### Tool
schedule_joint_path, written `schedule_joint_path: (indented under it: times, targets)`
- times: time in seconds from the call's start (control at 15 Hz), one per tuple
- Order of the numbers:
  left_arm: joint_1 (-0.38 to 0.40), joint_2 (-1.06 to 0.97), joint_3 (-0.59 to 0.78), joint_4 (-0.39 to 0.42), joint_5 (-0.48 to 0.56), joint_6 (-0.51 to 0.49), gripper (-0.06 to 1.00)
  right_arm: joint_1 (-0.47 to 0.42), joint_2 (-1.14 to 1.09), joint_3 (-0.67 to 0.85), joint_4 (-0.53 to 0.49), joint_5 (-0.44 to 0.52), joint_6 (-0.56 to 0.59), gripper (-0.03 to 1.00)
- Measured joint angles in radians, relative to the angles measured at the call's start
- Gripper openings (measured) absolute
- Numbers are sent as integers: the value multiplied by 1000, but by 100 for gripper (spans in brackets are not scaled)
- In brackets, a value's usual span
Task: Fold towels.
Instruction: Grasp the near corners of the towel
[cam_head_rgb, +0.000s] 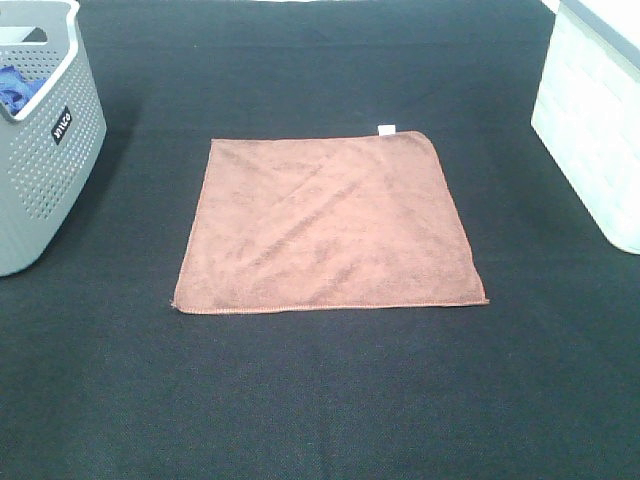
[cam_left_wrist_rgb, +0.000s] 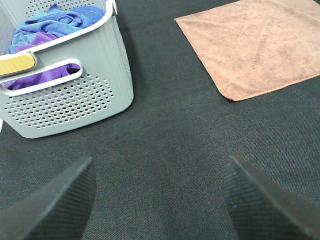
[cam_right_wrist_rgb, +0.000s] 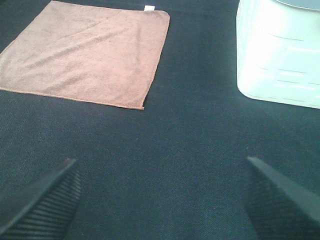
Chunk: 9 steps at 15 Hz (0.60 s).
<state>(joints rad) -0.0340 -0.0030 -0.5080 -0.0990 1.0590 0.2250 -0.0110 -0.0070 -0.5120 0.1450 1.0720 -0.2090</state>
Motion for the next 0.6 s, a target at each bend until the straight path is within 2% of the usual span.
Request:
schedule_joint_path:
  times: [0.6]
  targets:
    - [0, 0, 0, 0, 0, 0, 69, 0, 0, 0, 0, 0, 0, 82]
